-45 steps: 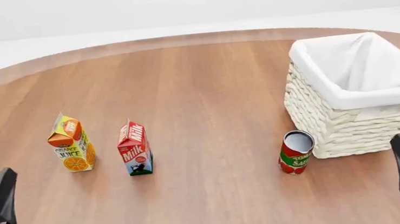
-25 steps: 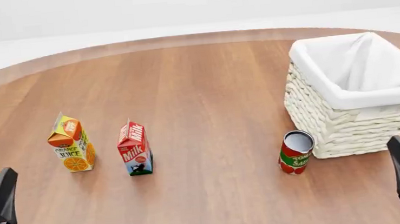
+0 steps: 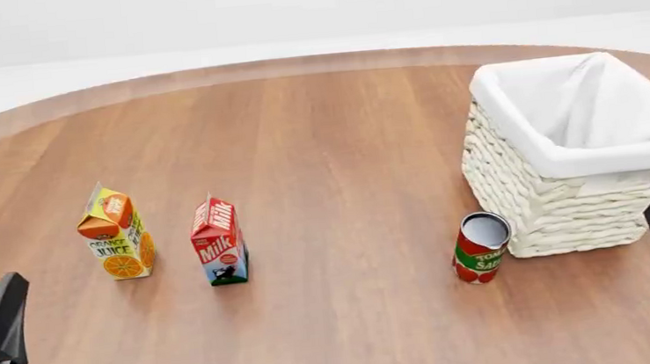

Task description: Pick the milk and place it in the basket.

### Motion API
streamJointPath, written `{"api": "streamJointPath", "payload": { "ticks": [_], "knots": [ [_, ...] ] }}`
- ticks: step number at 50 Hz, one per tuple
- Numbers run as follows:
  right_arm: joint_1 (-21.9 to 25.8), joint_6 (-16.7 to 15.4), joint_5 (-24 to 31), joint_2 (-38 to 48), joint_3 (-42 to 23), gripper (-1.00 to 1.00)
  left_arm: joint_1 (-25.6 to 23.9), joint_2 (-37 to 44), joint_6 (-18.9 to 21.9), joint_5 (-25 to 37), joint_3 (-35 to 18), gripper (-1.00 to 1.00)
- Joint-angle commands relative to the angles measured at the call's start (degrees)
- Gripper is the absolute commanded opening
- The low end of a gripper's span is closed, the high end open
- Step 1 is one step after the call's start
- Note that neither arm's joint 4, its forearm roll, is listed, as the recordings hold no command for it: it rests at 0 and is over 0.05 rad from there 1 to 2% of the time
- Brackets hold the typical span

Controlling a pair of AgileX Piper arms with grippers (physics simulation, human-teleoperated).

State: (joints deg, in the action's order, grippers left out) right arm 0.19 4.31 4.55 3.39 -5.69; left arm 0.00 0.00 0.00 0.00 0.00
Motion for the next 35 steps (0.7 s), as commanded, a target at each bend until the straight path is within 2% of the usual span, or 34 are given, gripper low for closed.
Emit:
{"api": "streamJointPath", "payload": {
  "ticks": [1, 5, 15, 25, 35],
  "knots": [
    [0.0, 1.0, 5.4, -1.4, -5.2, 1.0, 0.0, 0.0, 0.0, 0.0, 0.0, 1.0],
    [-0.6, 0.4, 7.1, -1.9, -6.7, 1.0, 0.0, 0.0, 0.0, 0.0, 0.0, 1.0],
    [-1.7, 1.5, 12.0, -2.4, -12.0, 1.0, 0.0, 0.0, 0.0, 0.0, 0.0, 1.0],
    [0.7, 0.4, 18.0, -2.3, -19.0, 1.0, 0.0, 0.0, 0.0, 0.0, 0.0, 1.0],
    [2.8, -0.3, 21.0, 0.0, -25.0, 1.0, 0.0, 0.0, 0.0, 0.0, 0.0, 1.0]
  ]
}}
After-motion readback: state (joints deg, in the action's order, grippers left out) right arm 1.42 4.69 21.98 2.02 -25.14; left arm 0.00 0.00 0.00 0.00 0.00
